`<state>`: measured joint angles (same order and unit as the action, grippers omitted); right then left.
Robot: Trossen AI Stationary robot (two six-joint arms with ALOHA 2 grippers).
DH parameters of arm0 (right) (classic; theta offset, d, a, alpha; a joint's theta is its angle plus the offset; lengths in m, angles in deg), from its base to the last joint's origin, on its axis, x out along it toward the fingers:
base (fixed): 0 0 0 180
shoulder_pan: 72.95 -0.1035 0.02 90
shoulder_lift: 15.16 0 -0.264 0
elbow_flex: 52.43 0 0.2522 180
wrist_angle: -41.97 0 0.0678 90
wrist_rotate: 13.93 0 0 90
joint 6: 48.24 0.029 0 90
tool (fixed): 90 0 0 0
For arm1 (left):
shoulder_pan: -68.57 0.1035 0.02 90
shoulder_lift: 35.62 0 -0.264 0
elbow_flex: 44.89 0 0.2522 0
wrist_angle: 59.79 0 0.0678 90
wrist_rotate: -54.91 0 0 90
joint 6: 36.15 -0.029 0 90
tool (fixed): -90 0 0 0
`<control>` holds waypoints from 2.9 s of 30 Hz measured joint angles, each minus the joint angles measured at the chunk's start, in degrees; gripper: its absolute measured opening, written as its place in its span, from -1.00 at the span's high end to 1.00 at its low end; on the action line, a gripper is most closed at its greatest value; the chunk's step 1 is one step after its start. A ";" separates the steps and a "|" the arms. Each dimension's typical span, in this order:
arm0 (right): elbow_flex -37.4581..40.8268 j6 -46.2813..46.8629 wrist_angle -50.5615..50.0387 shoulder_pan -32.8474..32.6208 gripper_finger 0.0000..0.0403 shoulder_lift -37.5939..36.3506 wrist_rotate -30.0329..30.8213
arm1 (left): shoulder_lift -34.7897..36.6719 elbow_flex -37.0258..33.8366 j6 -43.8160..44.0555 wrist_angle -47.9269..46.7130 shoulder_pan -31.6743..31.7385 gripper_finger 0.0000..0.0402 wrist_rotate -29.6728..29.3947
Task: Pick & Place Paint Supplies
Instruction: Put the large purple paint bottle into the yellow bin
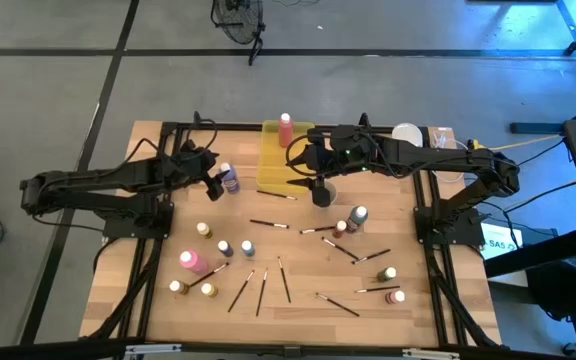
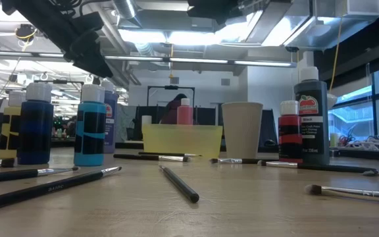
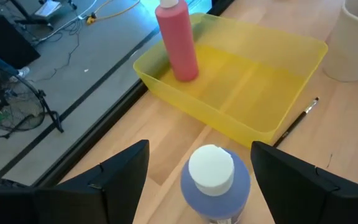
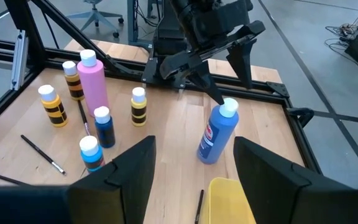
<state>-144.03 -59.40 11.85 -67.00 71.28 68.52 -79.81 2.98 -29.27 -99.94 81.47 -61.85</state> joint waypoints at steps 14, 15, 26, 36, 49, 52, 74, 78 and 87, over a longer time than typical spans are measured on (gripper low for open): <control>0.00 0.07 -0.74 0.00 -0.09 0.00 -0.01 | -4.29 0.00 0.04 0.85 0.00 -0.39 -0.53; 0.00 0.24 -0.79 0.00 -0.09 0.00 -0.02 | -4.67 0.00 0.04 0.95 0.00 -0.39 -0.55; 0.00 0.32 -1.24 0.00 -0.09 0.02 -0.02 | -8.89 0.00 -0.13 1.40 0.00 -0.39 -0.90; 0.00 0.39 -1.44 0.00 -0.09 0.02 -0.02 | -7.56 0.00 -0.13 1.33 0.00 -0.39 -1.09; 0.00 0.39 -1.46 0.00 -0.09 0.02 -0.02 | -7.08 0.00 -0.07 0.66 0.02 -0.06 0.67; 0.00 0.39 -1.44 0.00 -0.09 0.02 -0.02 | -7.22 0.00 -0.02 0.17 0.02 0.10 1.10; 0.02 1.33 -1.74 -0.01 -0.09 0.02 -0.02 | -7.09 2.29 -2.07 0.83 -0.04 0.42 1.28; 0.02 1.33 -1.90 0.00 -0.09 0.02 -0.02 | -6.62 6.34 -4.15 -0.96 -0.04 0.42 1.04; 0.02 1.99 -1.58 -0.17 -0.09 0.02 -0.24 | -6.59 17.48 -6.56 -0.64 3.01 0.42 0.90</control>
<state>-144.01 -57.40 10.27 -67.17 71.30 68.28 -86.40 20.46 -35.83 -100.58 84.49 -60.95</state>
